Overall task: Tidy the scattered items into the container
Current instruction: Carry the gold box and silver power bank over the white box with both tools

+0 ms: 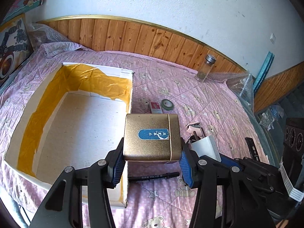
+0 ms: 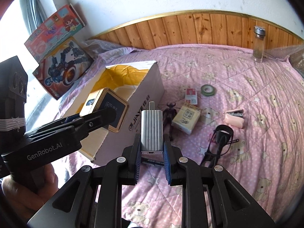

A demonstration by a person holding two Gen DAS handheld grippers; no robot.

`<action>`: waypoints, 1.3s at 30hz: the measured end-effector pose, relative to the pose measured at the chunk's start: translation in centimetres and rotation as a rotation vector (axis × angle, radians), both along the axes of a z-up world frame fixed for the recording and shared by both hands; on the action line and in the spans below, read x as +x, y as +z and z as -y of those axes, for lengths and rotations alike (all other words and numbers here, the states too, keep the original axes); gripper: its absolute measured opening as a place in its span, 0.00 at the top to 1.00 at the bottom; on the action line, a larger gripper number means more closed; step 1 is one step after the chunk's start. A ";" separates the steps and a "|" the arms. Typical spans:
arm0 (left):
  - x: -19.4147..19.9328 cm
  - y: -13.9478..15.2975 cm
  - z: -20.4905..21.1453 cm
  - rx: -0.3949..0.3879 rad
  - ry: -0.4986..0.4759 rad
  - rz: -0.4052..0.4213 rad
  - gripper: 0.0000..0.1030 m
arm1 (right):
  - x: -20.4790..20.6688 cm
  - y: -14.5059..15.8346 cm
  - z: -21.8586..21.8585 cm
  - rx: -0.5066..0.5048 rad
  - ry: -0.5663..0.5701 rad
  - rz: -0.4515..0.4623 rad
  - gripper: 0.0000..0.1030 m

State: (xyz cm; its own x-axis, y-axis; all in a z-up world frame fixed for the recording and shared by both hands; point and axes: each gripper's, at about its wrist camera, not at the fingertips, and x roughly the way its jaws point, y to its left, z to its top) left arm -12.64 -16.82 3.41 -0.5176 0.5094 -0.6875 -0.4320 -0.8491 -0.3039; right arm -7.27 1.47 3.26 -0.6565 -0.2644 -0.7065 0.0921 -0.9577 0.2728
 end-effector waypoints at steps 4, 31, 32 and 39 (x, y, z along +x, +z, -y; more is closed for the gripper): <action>-0.6 0.7 1.9 0.010 0.033 -0.014 0.50 | -1.2 0.2 1.7 -0.010 0.034 -0.002 0.79; -11.3 -0.1 8.2 -0.010 0.148 0.084 0.50 | -13.2 0.1 8.6 0.024 0.186 0.038 0.79; -11.7 -0.2 8.1 -0.016 0.147 0.087 0.50 | -13.7 -0.1 8.7 0.028 0.188 0.044 0.79; -15.2 -1.4 7.3 -0.065 0.156 0.126 0.50 | -17.6 -1.3 8.6 0.052 0.194 0.091 0.79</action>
